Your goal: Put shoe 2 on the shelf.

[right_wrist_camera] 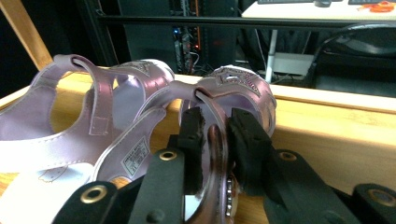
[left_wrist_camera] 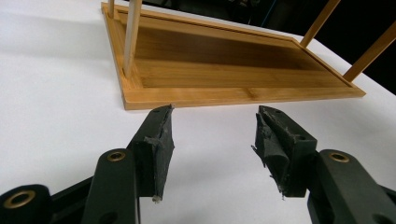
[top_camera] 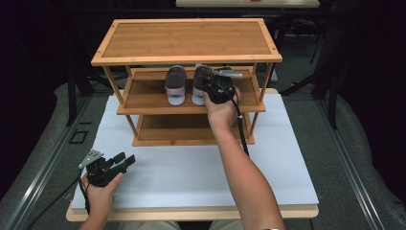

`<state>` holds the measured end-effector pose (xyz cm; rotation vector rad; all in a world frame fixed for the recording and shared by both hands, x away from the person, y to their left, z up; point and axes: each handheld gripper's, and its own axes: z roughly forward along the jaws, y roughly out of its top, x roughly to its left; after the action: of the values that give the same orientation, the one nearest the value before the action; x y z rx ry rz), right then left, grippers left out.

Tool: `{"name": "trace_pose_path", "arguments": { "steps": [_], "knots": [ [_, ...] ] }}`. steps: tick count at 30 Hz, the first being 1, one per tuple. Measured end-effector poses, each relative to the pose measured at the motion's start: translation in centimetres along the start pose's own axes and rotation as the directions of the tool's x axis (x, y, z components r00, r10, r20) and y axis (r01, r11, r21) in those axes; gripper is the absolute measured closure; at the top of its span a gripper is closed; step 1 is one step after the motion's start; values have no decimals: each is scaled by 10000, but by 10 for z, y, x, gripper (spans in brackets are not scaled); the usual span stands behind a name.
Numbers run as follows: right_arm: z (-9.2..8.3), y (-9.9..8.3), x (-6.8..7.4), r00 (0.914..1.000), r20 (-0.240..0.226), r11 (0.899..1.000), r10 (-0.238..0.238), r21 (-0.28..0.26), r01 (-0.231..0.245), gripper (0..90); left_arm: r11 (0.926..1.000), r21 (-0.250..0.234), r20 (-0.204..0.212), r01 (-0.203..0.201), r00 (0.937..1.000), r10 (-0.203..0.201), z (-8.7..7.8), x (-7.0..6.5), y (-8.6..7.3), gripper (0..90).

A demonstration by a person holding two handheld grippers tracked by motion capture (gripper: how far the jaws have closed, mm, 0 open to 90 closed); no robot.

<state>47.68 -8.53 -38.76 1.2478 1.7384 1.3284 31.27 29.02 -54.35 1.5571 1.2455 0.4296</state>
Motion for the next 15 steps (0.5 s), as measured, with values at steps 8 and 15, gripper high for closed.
{"name": "trace_pose_path", "arguments": {
  "steps": [8,15],
  "knots": [
    [-6,2,-4,9970,-780,9998,-7,-206,-9,589,9994,52,-127,-353,9993,354,1,-3,1,467],
    [-25,2,8,9925,-424,9902,-1146,-855,1107,537,9985,205,-433,-517,9977,525,4,-5,0,489]
  ]
}}
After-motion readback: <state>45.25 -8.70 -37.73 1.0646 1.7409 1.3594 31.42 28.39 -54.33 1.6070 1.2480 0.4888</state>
